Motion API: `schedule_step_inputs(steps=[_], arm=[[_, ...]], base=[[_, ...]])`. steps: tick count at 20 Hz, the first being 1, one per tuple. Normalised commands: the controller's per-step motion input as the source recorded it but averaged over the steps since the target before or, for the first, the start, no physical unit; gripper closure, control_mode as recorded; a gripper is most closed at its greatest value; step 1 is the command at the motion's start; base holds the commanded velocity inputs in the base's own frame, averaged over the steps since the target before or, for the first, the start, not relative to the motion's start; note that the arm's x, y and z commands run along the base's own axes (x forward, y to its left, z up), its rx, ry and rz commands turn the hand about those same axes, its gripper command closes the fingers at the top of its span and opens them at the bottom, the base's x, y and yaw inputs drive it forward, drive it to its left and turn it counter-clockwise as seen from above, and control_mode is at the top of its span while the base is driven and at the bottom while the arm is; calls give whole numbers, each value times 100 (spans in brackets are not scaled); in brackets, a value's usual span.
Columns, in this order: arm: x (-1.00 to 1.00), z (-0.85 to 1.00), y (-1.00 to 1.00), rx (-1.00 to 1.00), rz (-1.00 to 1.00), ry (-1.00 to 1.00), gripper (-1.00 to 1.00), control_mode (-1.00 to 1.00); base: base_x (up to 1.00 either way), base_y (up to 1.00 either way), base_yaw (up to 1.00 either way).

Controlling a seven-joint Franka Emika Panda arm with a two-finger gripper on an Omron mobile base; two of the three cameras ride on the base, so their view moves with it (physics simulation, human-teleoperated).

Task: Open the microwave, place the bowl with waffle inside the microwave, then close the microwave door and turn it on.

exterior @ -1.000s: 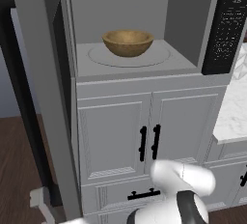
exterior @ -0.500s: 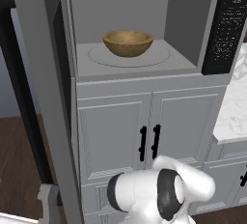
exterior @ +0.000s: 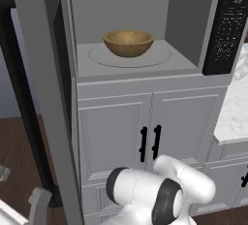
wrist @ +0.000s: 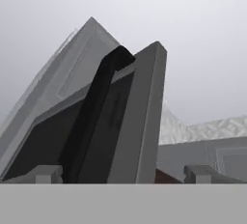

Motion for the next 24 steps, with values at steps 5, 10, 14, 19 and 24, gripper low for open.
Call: schedule_step_inputs(steps=[5, 10, 14, 19, 24], arm=[[0, -12, 67, -3, -5, 17, -100, -100], [13, -35, 17, -1, -14, 23, -100, -100], [26, -44, 0, 0, -21, 26, -100, -100], [9, -29, 0, 0, -23, 24, -100, -100], [1, -2, -22, 0, -26, 16, -100, -100]], base=[[0, 0, 0], [0, 0, 0], [0, 0, 0], [0, 0, 0], [0, 0, 0]])
